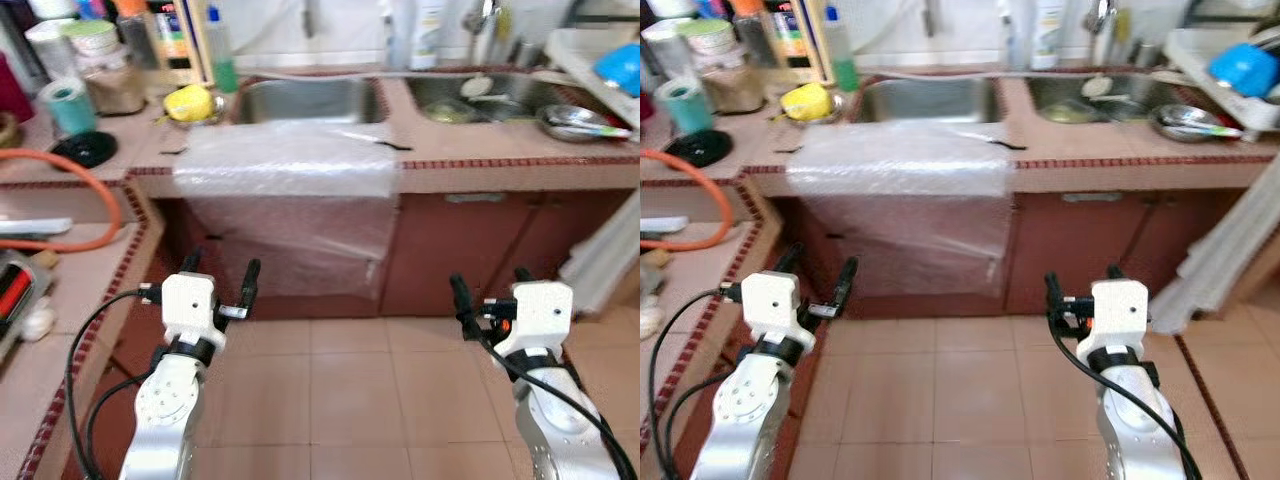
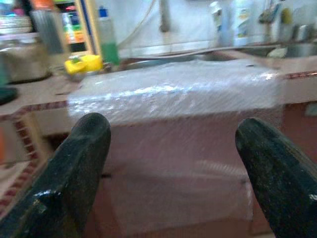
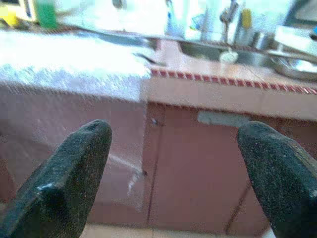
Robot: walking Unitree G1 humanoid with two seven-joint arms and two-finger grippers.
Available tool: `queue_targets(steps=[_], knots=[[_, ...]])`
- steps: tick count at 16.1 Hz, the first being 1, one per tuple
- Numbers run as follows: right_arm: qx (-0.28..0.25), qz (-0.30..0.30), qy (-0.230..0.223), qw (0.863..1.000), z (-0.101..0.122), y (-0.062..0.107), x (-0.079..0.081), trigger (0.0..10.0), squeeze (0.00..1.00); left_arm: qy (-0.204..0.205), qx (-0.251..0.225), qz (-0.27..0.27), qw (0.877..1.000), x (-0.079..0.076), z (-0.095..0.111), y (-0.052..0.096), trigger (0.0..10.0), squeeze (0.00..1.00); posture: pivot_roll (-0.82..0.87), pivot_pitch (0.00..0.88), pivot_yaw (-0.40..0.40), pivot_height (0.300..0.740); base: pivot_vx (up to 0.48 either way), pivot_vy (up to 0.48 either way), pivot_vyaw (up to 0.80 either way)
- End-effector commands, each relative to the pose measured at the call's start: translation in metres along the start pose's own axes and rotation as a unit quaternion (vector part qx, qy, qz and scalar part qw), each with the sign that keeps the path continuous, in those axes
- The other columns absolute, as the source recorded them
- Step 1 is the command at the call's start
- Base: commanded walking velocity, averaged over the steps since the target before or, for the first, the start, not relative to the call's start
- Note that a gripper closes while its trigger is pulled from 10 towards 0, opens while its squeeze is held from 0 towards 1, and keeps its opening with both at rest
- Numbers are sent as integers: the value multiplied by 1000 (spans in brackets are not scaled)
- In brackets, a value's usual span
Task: Kitchen organization
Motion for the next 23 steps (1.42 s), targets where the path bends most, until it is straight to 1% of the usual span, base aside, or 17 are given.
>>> queue_targets(steps=[1, 2, 3, 4, 5, 7, 9, 12, 13, 16, 23], knots=[[-7, -10, -3, 1000, 7, -1, -4, 10000, 0, 7, 2, -6, 1000, -5, 5, -2, 10000, 0, -45, 0, 58, 740, 0, 0, 0], [-7, -10, -6, 1000, 8, -2, -4, 10000, 0, 14, 6, -6, 1000, -5, 6, -2, 10000, 0, -45, 0, 58, 740, 0, 0, 0], [-11, -6, -5, 1000, 11, -3, -2, 10000, 0, 25, 2, -6, 1000, -6, 11, -5, 10000, 0, -41, 0, 55, 740, 0, 0, 0], [-11, -6, -5, 1000, 11, -3, -2, 10000, 0, 25, 2, -6, 1000, -6, 11, -5, 10000, 0, -41, 0, 55, 740, 0, 0, 0], [-31, 12, 9, 999, 22, -6, 7, 10000, 0, 37, -19, -18, 999, -10, 26, -13, 10000, 0, -38, 0, 58, 740, 0, 0, 0], [-40, 11, 7, 999, 27, -8, 7, 10000, 0, 41, -29, -20, 999, -10, 32, -17, 10000, 0, -39, 0, 60, 740, 135, 0, 0], [-44, 11, 8, 999, 30, -10, 7, 10000, 0, 45, -30, -20, 998, -9, 33, -18, 10000, 0, -42, 0, 62, 740, 309, 0, 0], [-42, 15, 6, 999, 31, -10, 7, 10000, 0, 52, -14, -19, 998, -9, 31, -17, 10000, 0, -45, 0, 62, 740, 364, 0, 0], [-43, 20, 5, 999, 32, -10, 8, 10000, 0, 61, -10, -27, 998, -12, 30, -18, 10000, 0, -46, 0, 61, 740, 409, 0, 0], [-46, 22, 10, 999, 34, -11, 7, 10000, 0, 63, -12, -35, 997, -16, 31, -19, 10000, 0, -49, 0, 61, 740, 436, 0, 0], [-47, 23, 12, 999, 35, -13, 6, 10000, 0, 68, -5, -29, 997, -13, 29, -20, 10000, 0, -50, 0, 62, 740, 454, 0, 0]])
Point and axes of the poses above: a point about 5 cm out from each wrist's last joint towards the gripper, its own y axis pointing back from the gripper into the wrist, its own z axis along the axis of the wrist's last joint, x = y × z, the point moved 5 cm from there along -y, pointing out of the wrist towards the gripper, and after that the axes turned 6 degrees about y, right-handed, at the moved point
